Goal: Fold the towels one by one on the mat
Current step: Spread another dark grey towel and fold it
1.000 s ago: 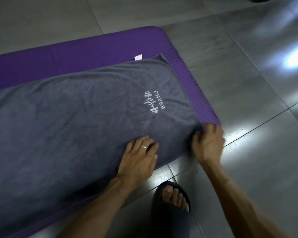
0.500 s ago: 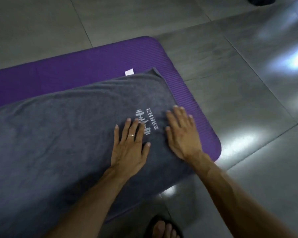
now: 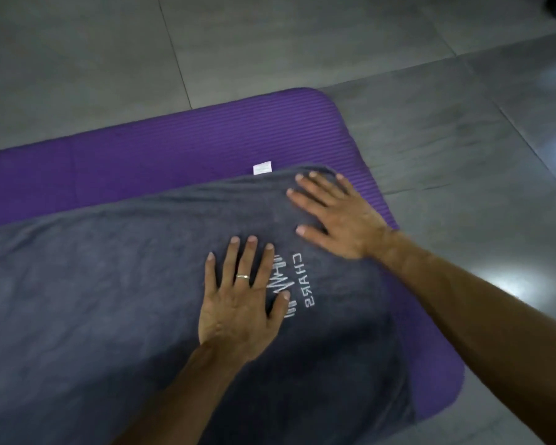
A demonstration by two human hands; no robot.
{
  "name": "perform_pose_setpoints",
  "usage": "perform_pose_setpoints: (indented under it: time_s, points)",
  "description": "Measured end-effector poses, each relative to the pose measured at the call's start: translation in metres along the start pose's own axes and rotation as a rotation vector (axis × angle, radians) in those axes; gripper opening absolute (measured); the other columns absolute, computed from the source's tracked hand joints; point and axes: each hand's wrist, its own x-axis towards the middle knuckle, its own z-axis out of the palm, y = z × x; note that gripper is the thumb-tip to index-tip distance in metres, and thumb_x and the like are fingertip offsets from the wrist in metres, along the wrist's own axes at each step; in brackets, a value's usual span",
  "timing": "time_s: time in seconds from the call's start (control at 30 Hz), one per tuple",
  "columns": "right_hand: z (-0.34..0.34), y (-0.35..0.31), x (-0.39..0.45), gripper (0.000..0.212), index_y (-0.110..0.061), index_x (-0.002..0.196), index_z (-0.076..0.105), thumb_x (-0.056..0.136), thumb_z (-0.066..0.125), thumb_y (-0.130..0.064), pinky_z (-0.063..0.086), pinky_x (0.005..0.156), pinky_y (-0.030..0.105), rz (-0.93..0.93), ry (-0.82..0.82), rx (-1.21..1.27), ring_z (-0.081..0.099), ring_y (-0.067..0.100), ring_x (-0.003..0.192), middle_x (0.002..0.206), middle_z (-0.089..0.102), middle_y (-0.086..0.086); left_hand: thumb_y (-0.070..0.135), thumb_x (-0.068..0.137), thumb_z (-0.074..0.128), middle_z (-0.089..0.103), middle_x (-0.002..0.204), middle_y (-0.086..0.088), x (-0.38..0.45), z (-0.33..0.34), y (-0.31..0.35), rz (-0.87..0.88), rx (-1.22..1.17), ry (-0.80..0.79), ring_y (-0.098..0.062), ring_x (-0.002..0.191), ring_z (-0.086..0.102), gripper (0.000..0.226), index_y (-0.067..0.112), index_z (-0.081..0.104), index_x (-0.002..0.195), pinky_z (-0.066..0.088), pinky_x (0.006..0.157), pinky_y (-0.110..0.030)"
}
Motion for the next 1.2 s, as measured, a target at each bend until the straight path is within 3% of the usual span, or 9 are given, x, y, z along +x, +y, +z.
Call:
perform_pose_setpoints:
  time_s: [0.13, 0.27, 0.33, 0.47, 0.53, 0.7, 0.9, 1.07, 1.2]
  points:
    - [-0.018, 0.062, 0.018, 0.068, -0.032, 0.155, 0.006, 0.094, 0.011, -0.064, 0.004, 0.116, 0.059, 0.379, -0.057, -0.015, 0.008, 0.022, 0.150, 0.163, 0.003, -0.004, 0.056, 0.091, 0.031, 0.030, 0.155, -0.013, 0.001, -0.002, 0.002, 0.002, 0.009, 0.002, -0.033, 0.146, 0.018, 0.071, 0.013, 0.034, 0.148, 0.011, 0.114, -0.064]
    - [-0.029, 0.069, 0.001, 0.051, -0.014, 0.147, 0.035, 0.100, 0.040, -0.034, 0.033, 0.109, 0.048, 0.428, 0.159, 0.149, 0.043, 0.033, 0.132, 0.149, 0.039, 0.013, 0.049, 0.090, 0.043, 0.049, 0.139, -0.012, 0.018, -0.014, 0.037, 0.168, -0.088, 0.158, -0.030, 0.134, 0.038, 0.063, 0.012, 0.047, 0.140, 0.023, 0.113, -0.056]
    - [-0.026, 0.062, -0.025, 0.046, -0.011, 0.140, 0.046, 0.096, 0.049, -0.022, 0.041, 0.101, 0.047, 0.408, 0.251, 0.202, 0.051, 0.036, 0.121, 0.138, 0.050, 0.014, 0.040, 0.084, 0.058, 0.059, 0.119, -0.007, 0.029, -0.022, 0.068, 0.320, -0.130, 0.209, -0.026, 0.113, 0.048, 0.056, 0.020, 0.054, 0.135, 0.037, 0.096, -0.045]
    - [-0.013, 0.049, -0.078, 0.051, -0.014, 0.136, 0.051, 0.087, 0.060, -0.019, 0.042, 0.098, 0.048, 0.381, 0.228, 0.206, 0.053, 0.034, 0.120, 0.135, 0.053, 0.011, 0.012, 0.088, 0.054, 0.052, 0.120, -0.002, 0.035, -0.031, 0.116, 0.628, -0.068, -0.125, -0.024, 0.110, 0.047, 0.066, 0.033, 0.034, 0.147, 0.036, 0.091, -0.035]
    - [-0.009, 0.046, -0.095, 0.053, -0.017, 0.136, 0.052, 0.084, 0.065, -0.023, 0.040, 0.098, 0.048, 0.435, 0.245, 0.211, 0.053, 0.034, 0.119, 0.133, 0.054, 0.010, 0.010, 0.090, 0.052, 0.053, 0.118, -0.001, 0.034, -0.031, 0.123, 0.656, -0.059, -0.207, -0.024, 0.109, 0.051, 0.053, 0.030, 0.044, 0.138, 0.039, 0.087, -0.035]
    - [-0.011, 0.031, -0.102, 0.060, -0.018, 0.138, 0.051, 0.080, 0.066, -0.015, 0.044, 0.097, 0.048, 0.407, 0.247, 0.302, 0.051, 0.032, 0.122, 0.137, 0.049, 0.009, 0.016, 0.090, 0.047, 0.066, 0.094, -0.001, 0.027, -0.036, 0.106, 0.473, -0.390, -0.299, -0.023, 0.087, 0.061, 0.014, 0.018, 0.058, 0.098, 0.047, 0.075, -0.036]
    - [-0.028, 0.001, -0.073, 0.078, -0.029, 0.152, 0.027, 0.084, 0.057, -0.005, 0.041, 0.104, 0.045, 0.272, 0.093, 0.262, 0.044, 0.028, 0.131, 0.161, 0.012, 0.007, 0.040, 0.078, 0.073, 0.059, 0.055, 0.012, 0.004, -0.048, 0.088, -0.064, -0.951, -0.158, -0.001, 0.054, 0.054, 0.029, 0.017, 0.061, 0.063, 0.045, 0.058, -0.018]
    - [-0.048, -0.027, -0.030, 0.030, -0.024, 0.121, 0.061, 0.093, 0.054, -0.019, 0.042, 0.100, 0.043, 0.120, 0.010, 0.105, 0.051, 0.030, 0.123, 0.147, 0.040, 0.002, 0.006, 0.064, 0.068, 0.057, 0.057, 0.017, -0.018, -0.056, 0.056, -0.325, -1.006, -0.097, -0.001, 0.055, 0.053, 0.030, 0.029, 0.055, 0.079, 0.042, 0.056, -0.015]
    - [-0.069, -0.046, -0.004, 0.011, -0.022, 0.098, 0.057, 0.092, 0.048, -0.020, 0.048, 0.084, 0.041, 0.142, -0.012, 0.043, 0.060, 0.029, 0.104, 0.111, 0.063, 0.001, 0.002, 0.069, 0.068, 0.061, 0.065, 0.005, -0.043, -0.061, 0.007, -0.484, -1.102, -0.127, 0.001, 0.056, 0.056, 0.050, 0.031, 0.052, 0.106, 0.045, 0.055, -0.014]
